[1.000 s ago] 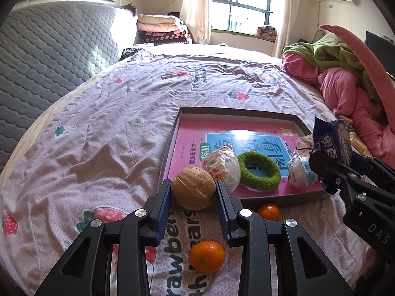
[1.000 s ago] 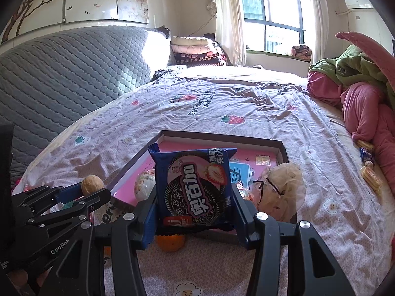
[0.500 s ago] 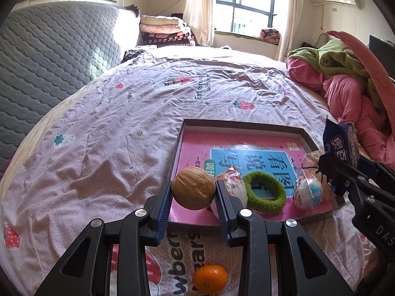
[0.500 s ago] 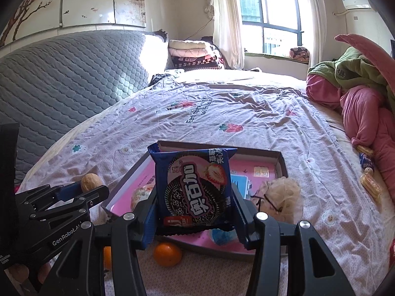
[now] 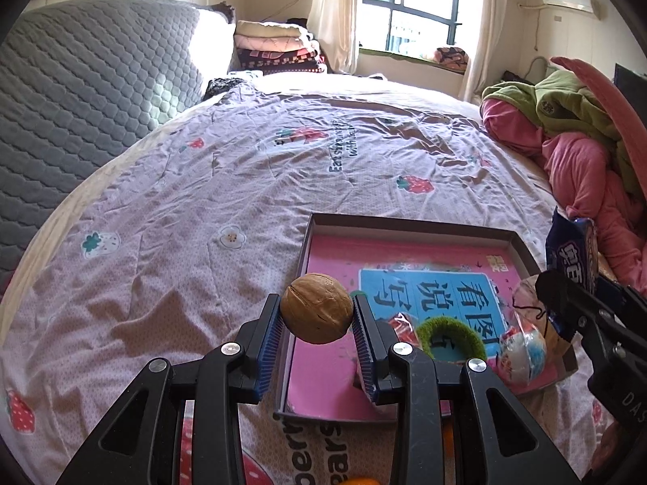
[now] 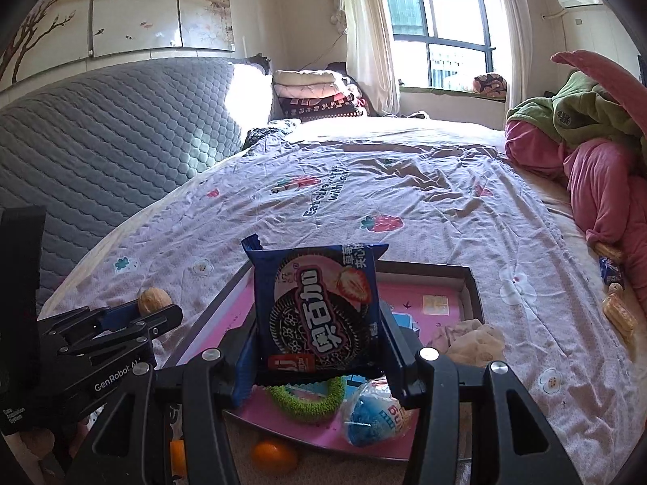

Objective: Organize objects
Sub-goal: 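Carry the walnut over the tray with the left tool while the right tool carries the snack bag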

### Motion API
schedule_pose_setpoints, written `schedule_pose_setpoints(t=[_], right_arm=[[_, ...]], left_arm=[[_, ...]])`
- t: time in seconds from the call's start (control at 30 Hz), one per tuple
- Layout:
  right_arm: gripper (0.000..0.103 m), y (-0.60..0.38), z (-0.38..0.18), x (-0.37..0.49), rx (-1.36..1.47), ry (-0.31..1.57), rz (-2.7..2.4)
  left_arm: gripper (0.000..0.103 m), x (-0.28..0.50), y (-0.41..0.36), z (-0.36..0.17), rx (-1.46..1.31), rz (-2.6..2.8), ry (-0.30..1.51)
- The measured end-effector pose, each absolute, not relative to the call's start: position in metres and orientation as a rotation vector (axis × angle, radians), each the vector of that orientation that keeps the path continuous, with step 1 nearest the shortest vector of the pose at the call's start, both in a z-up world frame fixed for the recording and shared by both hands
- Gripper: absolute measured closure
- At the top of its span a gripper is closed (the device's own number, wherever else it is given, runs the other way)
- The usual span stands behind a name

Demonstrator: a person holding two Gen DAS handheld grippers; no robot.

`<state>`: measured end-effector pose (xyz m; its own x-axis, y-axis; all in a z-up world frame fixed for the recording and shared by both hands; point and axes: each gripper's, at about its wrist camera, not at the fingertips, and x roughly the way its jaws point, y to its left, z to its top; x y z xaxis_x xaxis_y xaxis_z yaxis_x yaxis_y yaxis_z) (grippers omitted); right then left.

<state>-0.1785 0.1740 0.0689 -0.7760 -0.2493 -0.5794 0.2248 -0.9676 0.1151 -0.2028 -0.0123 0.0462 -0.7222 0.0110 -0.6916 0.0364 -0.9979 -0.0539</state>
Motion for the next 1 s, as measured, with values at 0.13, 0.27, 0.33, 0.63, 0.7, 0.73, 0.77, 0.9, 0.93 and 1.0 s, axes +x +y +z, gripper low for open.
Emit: schedule_pose_setpoints(t=[0.13,0.27,0.33,0.63,0.7,0.73,0.77,0.9,0.93,1.0], right_arm=[[0.051,0.173,0.068,-0.184,0.909,-0.064,-2.744],[0.051,0.171,0.07,-0.19,0.899,-0.057,-2.743],[0.051,0.171,0.071,-0.192,0.894,-0.055,-2.747],[0.051,0.172,0.067,-0.199,0.907,-0.065,-2.747],[0.051,0.171,0.064,-0.199,0.916,-0.062,-2.744],[0.051,0.17,0.063,-0.198,0.918,-0.057,-2.745],[0.051,0.17,0.062,-0.198,0.925,-0.05,-2.742],[0.051,0.169,0.058,-0.198,0.936,-0.034,-2.744],[0.051,0.168,0.057,-0.198,0.937,-0.029,-2.746],[0.051,0.168,0.055,-0.199,0.945,-0.023,-2.745]], left_arm=[[0.068,-0.213,-0.015,0.046,1.175,-2.897,0.118],[0.068,-0.221,-0.016,0.044,1.178,-2.889,0.117],[0.068,-0.226,-0.015,0.043,1.182,-2.886,0.11],[0.068,-0.236,-0.014,0.03,1.195,-2.869,0.075],[0.068,-0.237,-0.014,0.026,1.202,-2.862,0.067],[0.068,-0.238,-0.014,0.024,1.211,-2.86,0.067],[0.068,-0.238,-0.015,0.023,1.216,-2.857,0.067],[0.068,-0.237,-0.016,0.019,1.224,-2.856,0.07],[0.068,-0.236,-0.017,0.019,1.223,-2.854,0.067],[0.068,-0.235,-0.018,0.018,1.225,-2.851,0.066]])
